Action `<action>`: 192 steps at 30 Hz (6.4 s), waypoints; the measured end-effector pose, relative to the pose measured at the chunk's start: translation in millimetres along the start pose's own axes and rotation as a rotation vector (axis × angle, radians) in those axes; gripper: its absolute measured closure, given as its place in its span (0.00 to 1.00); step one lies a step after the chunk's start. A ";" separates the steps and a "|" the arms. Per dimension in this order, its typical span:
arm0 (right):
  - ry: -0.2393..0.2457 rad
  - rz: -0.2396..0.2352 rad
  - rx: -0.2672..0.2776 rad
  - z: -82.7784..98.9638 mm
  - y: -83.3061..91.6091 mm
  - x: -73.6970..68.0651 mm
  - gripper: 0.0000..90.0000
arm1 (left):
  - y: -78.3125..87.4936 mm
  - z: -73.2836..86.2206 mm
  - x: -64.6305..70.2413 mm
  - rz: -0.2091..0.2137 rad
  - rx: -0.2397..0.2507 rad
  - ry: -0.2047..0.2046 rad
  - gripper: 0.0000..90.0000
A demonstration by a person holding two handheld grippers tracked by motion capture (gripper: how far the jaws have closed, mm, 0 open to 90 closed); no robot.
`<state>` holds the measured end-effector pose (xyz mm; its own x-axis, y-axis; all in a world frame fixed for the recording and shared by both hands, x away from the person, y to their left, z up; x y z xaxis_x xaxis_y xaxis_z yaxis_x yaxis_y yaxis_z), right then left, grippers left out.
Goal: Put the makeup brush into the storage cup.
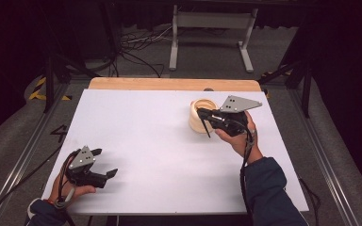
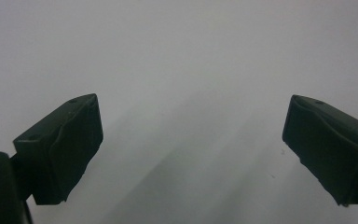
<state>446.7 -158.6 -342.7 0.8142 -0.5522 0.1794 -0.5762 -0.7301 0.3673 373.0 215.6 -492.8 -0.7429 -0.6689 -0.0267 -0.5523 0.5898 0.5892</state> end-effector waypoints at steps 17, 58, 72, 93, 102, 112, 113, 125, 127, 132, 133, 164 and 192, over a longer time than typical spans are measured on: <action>0.000 0.035 0.075 -17.7 11.0 7.3 0.94 | 0.6 -1.6 0.8 -0.011 0.017 0.003 0.07; -0.072 0.122 0.150 -35.0 3.6 44.4 0.94 | 0.8 -0.9 0.9 -0.010 0.009 -0.009 0.06; -0.112 0.158 0.165 -30.6 -6.1 60.7 0.94 | 1.6 -0.2 0.1 -0.008 0.008 -0.008 0.06; -0.166 0.185 0.148 -7.7 -27.3 74.6 0.94 | 1.6 1.1 -0.3 -0.001 0.008 -0.002 0.06; -0.190 0.185 0.129 7.5 -34.6 75.5 0.94 | 1.1 1.8 0.0 0.003 0.001 -0.006 0.06; -0.197 0.181 0.125 16.1 -34.8 75.5 0.94 | 0.7 1.9 0.4 0.003 0.000 -0.003 0.06; -0.195 0.182 0.125 16.3 -35.0 75.1 0.94 | 0.8 1.9 0.4 0.003 0.001 -0.002 0.06; -0.210 0.178 0.115 26.0 -37.3 73.5 0.94 | 0.9 1.7 0.6 0.005 0.000 -0.005 0.06; -0.213 0.175 0.114 27.4 -37.4 73.2 0.94 | 0.5 1.9 0.8 0.005 -0.001 -0.002 0.06; -0.215 0.177 0.119 27.3 -36.6 73.5 0.94 | 0.4 1.9 0.9 0.005 -0.001 -0.001 0.06; -0.213 0.177 0.117 27.0 -36.5 73.2 0.94 | 0.4 1.9 0.8 0.005 -0.001 -0.001 0.06; -0.188 0.203 0.088 23.5 -28.6 68.2 0.43 | 0.7 2.0 0.5 0.008 -0.003 0.001 0.06; -0.156 0.224 0.033 26.3 -32.5 63.4 0.02 | 0.3 2.0 0.7 0.007 -0.005 0.002 0.06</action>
<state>515.1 -180.5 -367.3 0.6471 -0.7546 0.1091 -0.7445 -0.5945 0.3038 371.6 216.2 -494.3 -0.7461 -0.6655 -0.0214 -0.5452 0.5922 0.5934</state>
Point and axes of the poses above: each handheld gripper's, and its own axes: y roughly backward along the jaws, z roughly out of its underside, x roughly to its right, the point moved 6 cm from there along -y, roughly forward along the jaws, and after that the axes turned 2 degrees about y, right-handed, at the moved point
